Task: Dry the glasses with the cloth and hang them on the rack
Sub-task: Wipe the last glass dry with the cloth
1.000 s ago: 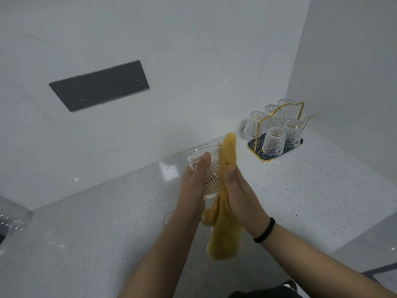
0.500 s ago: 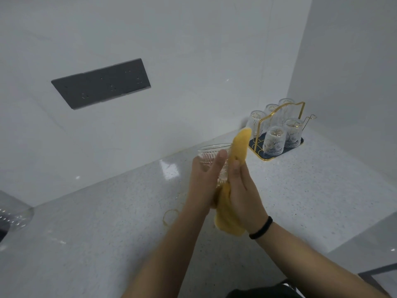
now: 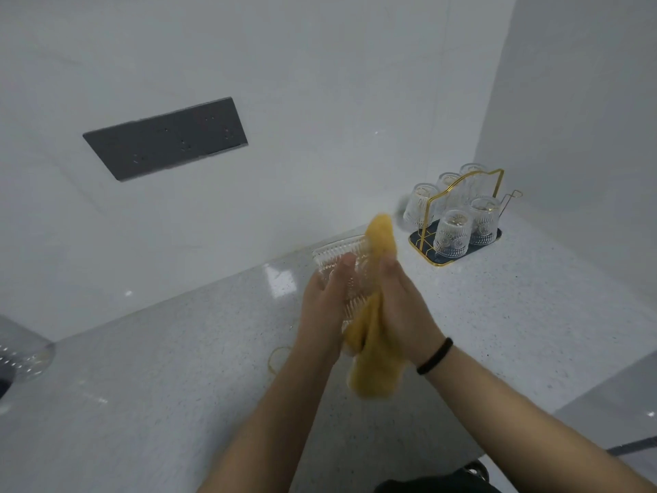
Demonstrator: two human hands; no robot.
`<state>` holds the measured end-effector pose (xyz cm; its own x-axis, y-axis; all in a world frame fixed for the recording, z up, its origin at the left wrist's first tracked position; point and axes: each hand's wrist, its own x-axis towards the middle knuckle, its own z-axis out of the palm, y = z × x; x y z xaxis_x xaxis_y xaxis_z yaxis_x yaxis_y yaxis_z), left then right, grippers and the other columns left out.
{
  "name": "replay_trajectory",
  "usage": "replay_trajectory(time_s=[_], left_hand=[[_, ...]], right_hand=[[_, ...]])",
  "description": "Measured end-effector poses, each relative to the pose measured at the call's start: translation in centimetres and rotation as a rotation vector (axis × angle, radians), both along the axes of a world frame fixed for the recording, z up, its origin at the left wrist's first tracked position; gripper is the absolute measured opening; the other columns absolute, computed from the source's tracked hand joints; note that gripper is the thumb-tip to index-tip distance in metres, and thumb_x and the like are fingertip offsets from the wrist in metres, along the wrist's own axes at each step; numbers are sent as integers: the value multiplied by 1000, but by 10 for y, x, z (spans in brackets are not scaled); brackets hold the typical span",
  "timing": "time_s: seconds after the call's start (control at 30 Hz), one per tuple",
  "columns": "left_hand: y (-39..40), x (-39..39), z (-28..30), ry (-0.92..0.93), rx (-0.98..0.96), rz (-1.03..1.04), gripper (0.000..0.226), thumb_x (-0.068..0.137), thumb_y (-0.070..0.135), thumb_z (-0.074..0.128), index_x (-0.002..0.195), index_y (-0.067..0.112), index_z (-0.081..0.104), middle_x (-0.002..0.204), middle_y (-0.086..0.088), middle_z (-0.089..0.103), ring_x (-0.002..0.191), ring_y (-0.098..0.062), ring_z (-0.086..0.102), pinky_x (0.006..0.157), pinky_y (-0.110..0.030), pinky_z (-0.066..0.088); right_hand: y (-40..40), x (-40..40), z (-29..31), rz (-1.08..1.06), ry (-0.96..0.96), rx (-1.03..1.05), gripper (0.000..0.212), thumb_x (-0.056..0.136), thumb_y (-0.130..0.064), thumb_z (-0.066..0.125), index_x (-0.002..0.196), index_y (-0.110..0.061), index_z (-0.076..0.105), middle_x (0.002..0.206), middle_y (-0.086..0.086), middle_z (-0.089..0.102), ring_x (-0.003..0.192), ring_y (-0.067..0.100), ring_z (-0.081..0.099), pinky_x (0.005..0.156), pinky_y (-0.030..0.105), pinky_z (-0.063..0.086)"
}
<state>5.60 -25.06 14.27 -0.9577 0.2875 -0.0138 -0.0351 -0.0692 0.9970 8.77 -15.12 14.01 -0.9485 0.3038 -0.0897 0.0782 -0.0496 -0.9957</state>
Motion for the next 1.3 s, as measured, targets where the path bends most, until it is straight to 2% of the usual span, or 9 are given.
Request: replay_trajectory(time_s=[0.2,0.37,0.47,0.63,0.8,0.93,1.1,1.2,1.3], left_hand=[[4,-7,-1,75,-46,130,43,97,52,43,104,14,63,99,-9,68,88,-17,68,74,-28,57],[9,-7,0,84,-281,101,78,86,75,38,116,5,55,99,-7,62,88,-19,62,76,-33,55],[7,-6,0,104,-171,80,60,80,61,68,93,5,55,72,3,55,61,-9,53,52,-19,45],[8,-3,3,48,52,-42,44,91,37,60,115,1,64,104,-20,73,90,-30,73,73,-36,60],[7,-11,6,170,-175,41,75,86,71,48,97,-2,64,82,-20,66,70,-28,66,66,-35,57],[9,0,9,163,-134,52,49,87,53,63,74,7,55,55,7,52,48,-6,49,48,-15,41],[8,1,10,60,87,-51,49,91,43,59,110,-1,67,97,-17,74,87,-27,73,74,-35,61],[10,-1,15,68,-91,23,46,97,47,48,120,8,55,103,1,66,86,0,67,71,-18,55],[9,-6,8,113,-259,110,73,84,70,53,117,5,57,101,-3,66,87,-12,64,76,-29,55]], right_hand=[[-1,0,-3,-73,-3,-196,55,90,-59,29,117,-22,60,110,3,69,103,21,66,96,44,50],[-13,11,-5,-134,145,74,52,90,-57,25,119,-23,52,108,15,65,97,28,63,93,45,51],[-12,10,-1,-72,172,75,48,93,-53,24,124,-28,52,108,-2,66,96,12,60,92,33,49],[11,-1,15,-92,-43,-217,52,95,-54,27,95,-23,69,83,0,75,84,19,71,82,37,56],[-9,15,12,-98,78,7,34,93,-49,24,108,-34,51,111,15,65,105,28,62,95,44,49],[-11,12,10,-68,208,169,51,93,-48,25,133,-25,46,126,-5,59,117,7,54,103,24,42],[10,-4,21,-109,-74,-220,53,96,-54,29,85,-22,71,79,-2,75,83,18,70,90,42,53],[1,4,18,-119,15,-164,45,97,-48,26,108,-25,64,105,0,71,100,16,66,97,41,49],[-11,13,8,-149,127,45,46,96,-46,26,125,-22,51,112,14,65,102,22,62,92,37,50]])
